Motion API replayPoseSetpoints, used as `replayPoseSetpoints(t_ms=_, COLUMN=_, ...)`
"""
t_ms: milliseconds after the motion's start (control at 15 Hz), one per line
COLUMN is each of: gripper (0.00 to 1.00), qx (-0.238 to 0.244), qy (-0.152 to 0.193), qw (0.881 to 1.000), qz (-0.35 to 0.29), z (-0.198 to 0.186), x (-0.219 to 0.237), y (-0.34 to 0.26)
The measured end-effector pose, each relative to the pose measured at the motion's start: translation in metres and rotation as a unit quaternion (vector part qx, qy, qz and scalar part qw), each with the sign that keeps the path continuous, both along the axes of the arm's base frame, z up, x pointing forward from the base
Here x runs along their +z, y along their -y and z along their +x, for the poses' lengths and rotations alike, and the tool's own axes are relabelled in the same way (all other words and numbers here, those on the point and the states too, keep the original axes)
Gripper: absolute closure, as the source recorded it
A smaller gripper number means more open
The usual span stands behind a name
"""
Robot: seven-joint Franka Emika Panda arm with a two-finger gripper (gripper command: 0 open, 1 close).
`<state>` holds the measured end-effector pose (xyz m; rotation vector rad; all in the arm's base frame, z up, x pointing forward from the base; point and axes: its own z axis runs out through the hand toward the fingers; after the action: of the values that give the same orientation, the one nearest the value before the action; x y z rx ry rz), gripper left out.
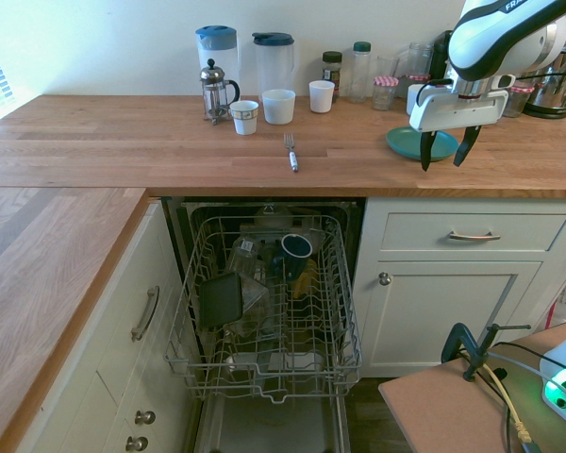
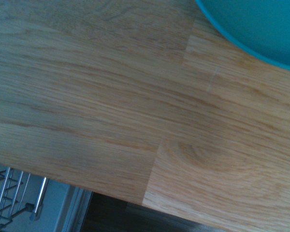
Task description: Put the fork in the dishwasher
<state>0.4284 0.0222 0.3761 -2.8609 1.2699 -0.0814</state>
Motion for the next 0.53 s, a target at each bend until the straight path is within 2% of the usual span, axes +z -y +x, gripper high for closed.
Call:
replayPoseSetpoints(t_ms=267, gripper=0.0, qx=0.004, qy=0.001, qw=1.0, qz=-0.002, z=0.0, x=0.0, y=-0.003)
replayPoseSetpoints(t_ms=533, gripper=0.0, qx=0.008, qy=0.017, qw=1.0, qz=-0.003, z=0.014, x=0.013, y=-0.021)
